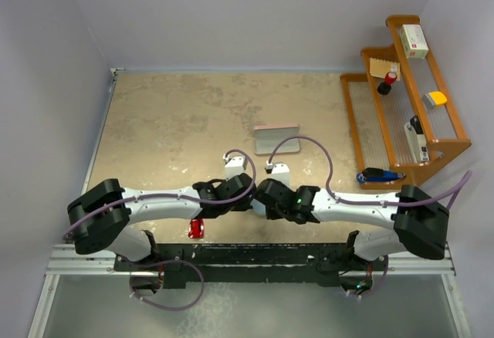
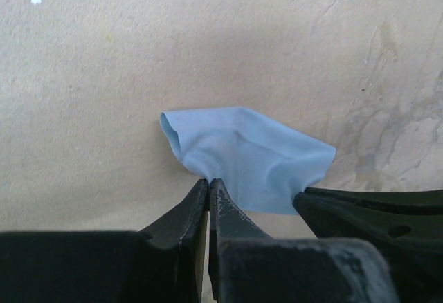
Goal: Organize the sunglasses
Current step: Pick up the glasses cleaning cloth from the center of the board, then place the glasses cleaning cloth in the sunglasses case.
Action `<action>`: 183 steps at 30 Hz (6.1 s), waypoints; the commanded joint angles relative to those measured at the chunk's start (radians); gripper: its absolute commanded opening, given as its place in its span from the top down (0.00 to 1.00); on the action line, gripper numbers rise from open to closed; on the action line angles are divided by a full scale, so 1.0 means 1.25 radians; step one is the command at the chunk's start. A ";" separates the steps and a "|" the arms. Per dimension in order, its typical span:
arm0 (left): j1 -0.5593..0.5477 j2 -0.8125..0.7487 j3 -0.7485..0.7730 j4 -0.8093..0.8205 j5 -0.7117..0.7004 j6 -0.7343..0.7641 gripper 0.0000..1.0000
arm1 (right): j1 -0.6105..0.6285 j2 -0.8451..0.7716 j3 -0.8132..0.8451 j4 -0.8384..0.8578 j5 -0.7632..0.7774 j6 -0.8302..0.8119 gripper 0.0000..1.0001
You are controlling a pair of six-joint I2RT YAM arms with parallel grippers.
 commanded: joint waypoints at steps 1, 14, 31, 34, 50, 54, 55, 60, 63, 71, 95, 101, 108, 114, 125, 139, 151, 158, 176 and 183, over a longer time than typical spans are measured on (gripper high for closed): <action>0.017 0.021 0.066 0.013 0.010 0.040 1.00 | -0.053 -0.040 0.021 0.017 0.002 -0.029 1.00; 0.086 0.097 0.186 -0.023 0.028 0.101 1.00 | -0.212 -0.067 0.042 0.030 -0.044 -0.142 1.00; 0.178 0.209 0.349 -0.030 0.055 0.180 1.00 | -0.376 0.042 0.184 0.072 -0.121 -0.286 1.00; 0.199 0.226 0.374 -0.032 0.061 0.193 1.00 | -0.402 0.056 0.197 0.085 -0.136 -0.299 1.00; 0.281 0.353 0.519 -0.012 0.109 0.236 1.00 | -0.522 0.187 0.309 0.140 -0.212 -0.356 1.00; 0.291 0.383 0.552 -0.007 0.119 0.241 1.00 | -0.543 0.223 0.340 0.142 -0.227 -0.363 1.00; 0.292 0.393 0.560 -0.005 0.121 0.241 1.00 | -0.546 0.231 0.346 0.142 -0.227 -0.363 1.00; 0.299 0.419 0.590 -0.007 0.123 0.250 1.00 | -0.555 0.260 0.377 0.145 -0.232 -0.366 1.00; 0.304 0.424 0.596 -0.003 0.124 0.251 1.00 | -0.554 0.270 0.391 0.148 -0.231 -0.370 1.00; 0.313 0.426 0.607 -0.001 0.114 0.260 1.00 | -0.557 0.290 0.419 0.147 -0.232 -0.373 1.00; 0.328 0.440 0.564 0.037 0.142 0.247 1.00 | -0.578 0.295 0.367 0.164 -0.222 -0.373 1.00; 0.329 0.433 0.556 0.038 0.146 0.238 1.00 | -0.579 0.276 0.346 0.159 -0.213 -0.372 1.00; 0.329 0.425 0.536 0.042 0.147 0.228 1.00 | -0.580 0.252 0.325 0.148 -0.192 -0.370 1.00; 0.327 0.415 0.513 0.049 0.153 0.215 1.00 | -0.580 0.241 0.306 0.143 -0.191 -0.371 1.00; 0.328 0.406 0.486 0.061 0.160 0.200 1.00 | -0.581 0.247 0.317 0.115 -0.168 -0.377 1.00; 0.327 0.402 0.504 0.049 0.159 0.204 1.00 | -0.581 0.234 0.324 0.112 -0.178 -0.377 1.00; 0.326 0.395 0.558 0.019 0.127 0.217 1.00 | -0.581 0.231 0.372 0.104 -0.179 -0.378 1.00; 0.326 0.390 0.576 0.011 0.116 0.224 1.00 | -0.581 0.234 0.395 0.097 -0.177 -0.381 1.00; 0.325 0.390 0.611 -0.011 0.111 0.242 1.00 | -0.582 0.238 0.403 0.108 -0.184 -0.383 1.00; 0.325 0.405 0.582 0.009 0.117 0.240 1.00 | -0.581 0.255 0.378 0.128 -0.187 -0.381 1.00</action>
